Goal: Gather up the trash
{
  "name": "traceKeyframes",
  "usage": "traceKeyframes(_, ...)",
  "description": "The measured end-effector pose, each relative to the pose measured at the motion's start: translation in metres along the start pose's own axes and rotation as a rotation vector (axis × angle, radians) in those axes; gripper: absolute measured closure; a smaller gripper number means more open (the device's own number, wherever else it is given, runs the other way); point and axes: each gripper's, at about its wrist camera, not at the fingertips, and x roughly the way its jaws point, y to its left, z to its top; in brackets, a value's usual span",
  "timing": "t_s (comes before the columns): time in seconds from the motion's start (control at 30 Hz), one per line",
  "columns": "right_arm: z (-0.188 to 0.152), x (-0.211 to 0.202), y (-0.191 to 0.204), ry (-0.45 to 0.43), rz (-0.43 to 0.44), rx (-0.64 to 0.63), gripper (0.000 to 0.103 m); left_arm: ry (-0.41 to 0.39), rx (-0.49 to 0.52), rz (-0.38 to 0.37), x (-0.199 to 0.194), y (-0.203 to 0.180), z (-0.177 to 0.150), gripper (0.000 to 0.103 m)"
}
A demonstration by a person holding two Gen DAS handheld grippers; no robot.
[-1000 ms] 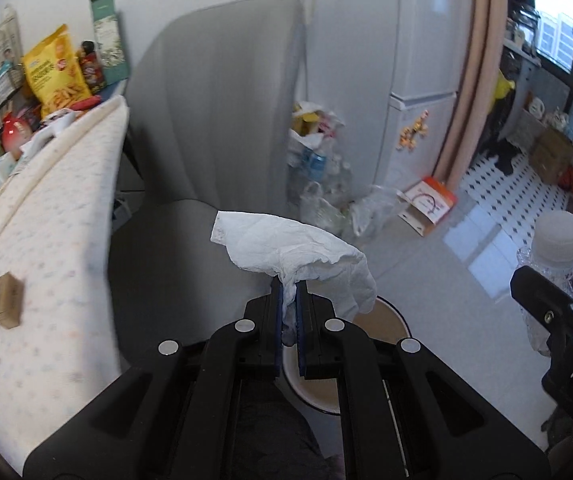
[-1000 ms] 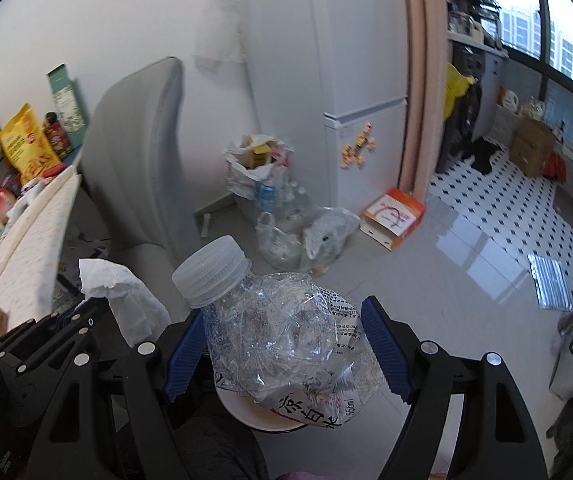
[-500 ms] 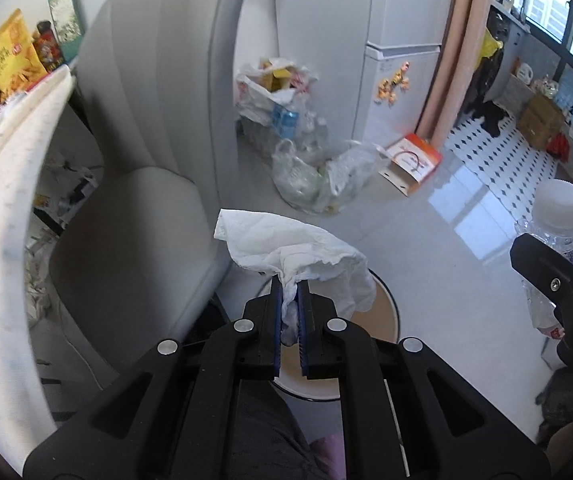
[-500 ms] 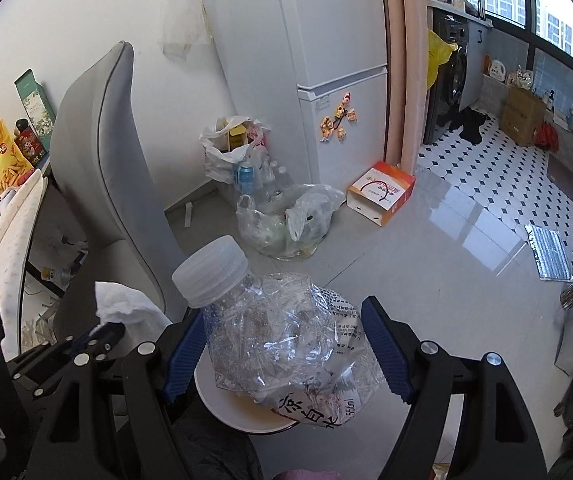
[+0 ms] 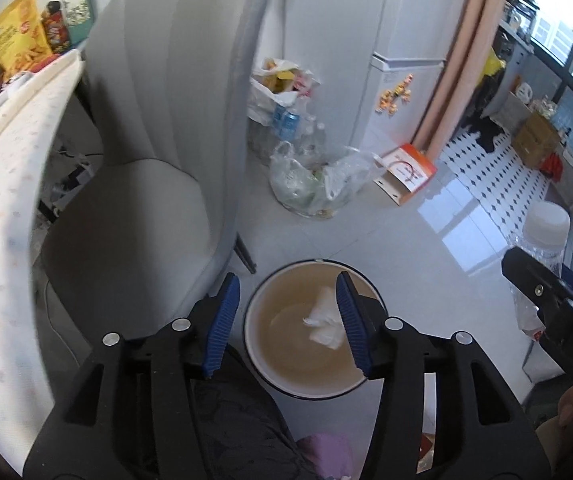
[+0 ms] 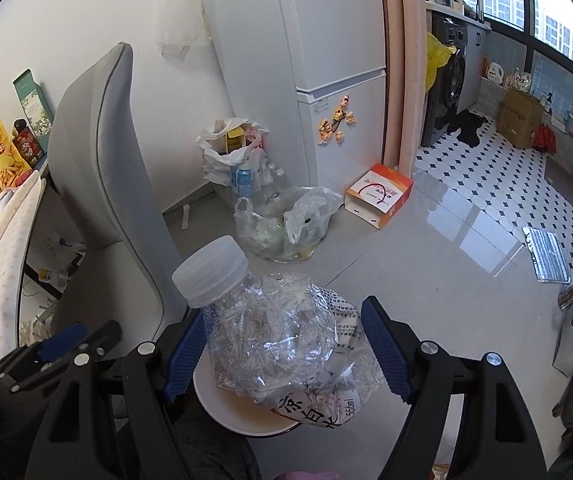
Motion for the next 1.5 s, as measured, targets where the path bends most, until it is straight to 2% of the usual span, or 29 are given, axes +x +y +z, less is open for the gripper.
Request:
traceKeyframes(0.13,-0.001,0.000,0.011,0.005,0.013,-0.019,0.028,-0.054,-0.031,0.061,-0.019,0.020,0.003,0.039)
traceKeyframes(0.4,-0.002,0.006,0.054,0.012,0.057,-0.067,0.026,-0.112,-0.127,0.179,-0.056,0.079,0.005,0.034)
traceKeyframes(0.43,0.000,0.005,0.057,0.011,0.055,-0.068,0.019,-0.119,-0.140,0.186,-0.060,0.086,0.006,0.033)
traceKeyframes(0.53,0.003,-0.004,0.060,-0.016,0.042,-0.067,0.010,-0.141,-0.162,0.199,-0.071,0.097,0.006,0.031)
traceKeyframes(0.7,0.007,-0.024,0.062,-0.039,0.038,-0.068,0.009,-0.176,-0.179,0.183,-0.090,0.106,0.003,0.024)
traceKeyframes(0.77,0.007,-0.036,0.065,-0.054,0.041,-0.069,0.008,-0.197,-0.179,0.178,-0.100,0.108,0.003,0.016)
traceKeyframes(0.87,0.007,-0.051,0.070,-0.068,0.056,-0.069,0.008,-0.227,-0.194,0.177,-0.116,0.114,0.000,0.013)
traceKeyframes(1.1,0.000,-0.087,0.100,-0.107,0.095,-0.112,0.008,-0.289,-0.249,0.204,-0.154,0.144,-0.014,0.011)
traceKeyframes(1.5,-0.035,-0.141,0.192,-0.129,0.195,-0.251,0.008,-0.356,-0.366,0.289,-0.215,0.227,-0.061,0.010)
